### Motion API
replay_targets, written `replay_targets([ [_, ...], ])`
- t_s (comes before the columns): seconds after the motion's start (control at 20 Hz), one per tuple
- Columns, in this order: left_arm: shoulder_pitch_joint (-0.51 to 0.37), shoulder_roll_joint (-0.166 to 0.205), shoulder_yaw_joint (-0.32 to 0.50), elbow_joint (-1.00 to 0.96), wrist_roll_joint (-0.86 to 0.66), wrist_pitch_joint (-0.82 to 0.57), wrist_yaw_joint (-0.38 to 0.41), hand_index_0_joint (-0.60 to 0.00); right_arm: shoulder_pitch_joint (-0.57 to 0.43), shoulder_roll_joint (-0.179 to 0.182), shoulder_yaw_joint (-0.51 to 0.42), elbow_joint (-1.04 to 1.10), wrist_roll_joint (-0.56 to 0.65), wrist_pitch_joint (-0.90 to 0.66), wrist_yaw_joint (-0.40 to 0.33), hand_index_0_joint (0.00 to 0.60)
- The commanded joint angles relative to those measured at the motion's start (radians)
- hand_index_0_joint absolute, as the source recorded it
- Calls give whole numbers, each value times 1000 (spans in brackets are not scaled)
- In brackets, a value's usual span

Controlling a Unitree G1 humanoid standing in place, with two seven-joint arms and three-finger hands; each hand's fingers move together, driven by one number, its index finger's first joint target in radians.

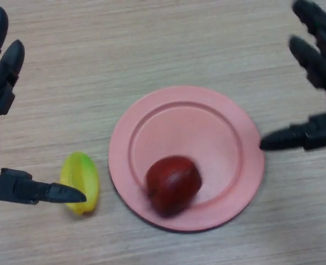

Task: Pick up the red apple and place it on the plate

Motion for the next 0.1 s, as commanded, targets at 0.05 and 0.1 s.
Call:
replay_targets([
  [0.05,-21,31,17,-41,11,-108,7,0,28,-34,-68,-71,81,-191,20,0],
  [0.1,-28,38,10,-49,10,-85,11,0,81,-23,-78,-82,98,-219,36,0],
])
